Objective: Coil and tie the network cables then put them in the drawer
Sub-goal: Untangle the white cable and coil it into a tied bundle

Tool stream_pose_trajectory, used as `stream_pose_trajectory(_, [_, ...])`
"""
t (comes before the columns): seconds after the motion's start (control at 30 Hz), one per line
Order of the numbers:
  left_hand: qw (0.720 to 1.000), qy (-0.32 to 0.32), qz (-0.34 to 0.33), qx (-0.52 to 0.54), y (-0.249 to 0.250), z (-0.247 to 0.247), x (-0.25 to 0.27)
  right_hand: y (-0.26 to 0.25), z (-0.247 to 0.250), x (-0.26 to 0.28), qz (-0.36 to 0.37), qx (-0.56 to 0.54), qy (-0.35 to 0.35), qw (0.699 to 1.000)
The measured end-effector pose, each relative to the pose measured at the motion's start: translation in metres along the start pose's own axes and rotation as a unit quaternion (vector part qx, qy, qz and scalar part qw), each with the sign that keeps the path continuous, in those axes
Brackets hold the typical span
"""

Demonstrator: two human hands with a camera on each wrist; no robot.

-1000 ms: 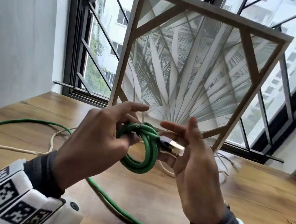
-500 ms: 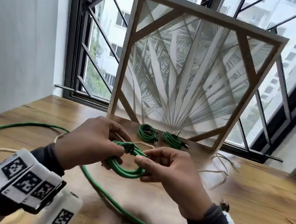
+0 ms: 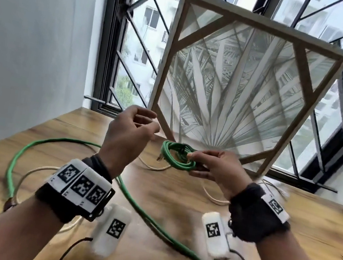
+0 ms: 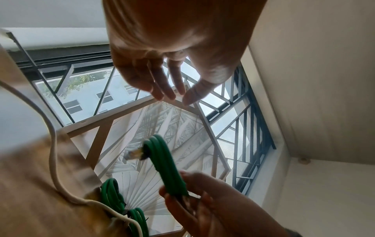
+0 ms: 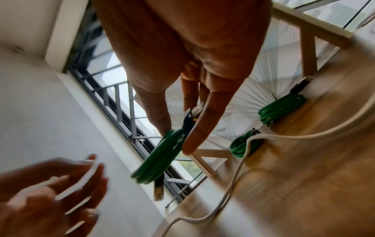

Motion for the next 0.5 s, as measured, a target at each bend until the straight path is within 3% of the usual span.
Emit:
stream_pose_trajectory(0.17, [0.995,0.079,-0.016,0.051,-0.003,0.012,-0.007,0.005,-0.025,-0.070,-0.029,0.100,0.045,0.994])
stream_pose_trajectory(0.37, [0.991,0.119,-0.068,0.003,-0.003,0.012,-0.006,0.032,-0.055,-0.128,-0.068,0.213,0.080,0.971])
stream_pose_trajectory(0.5, [0.988,0.117,-0.094,-0.031,-0.008,0.004,-0.005,0.053,-0.061,-0.153,-0.058,0.343,0.061,0.935])
Point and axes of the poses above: each hand's wrist, its own x-axis away from the middle knuckle, its own z-axis out of the back of the hand, y = z × x, the point moved 5 cm from there along -x, towards the middle knuckle, and after that the axes turned 15 degrees about z, right-handed, at the moved point
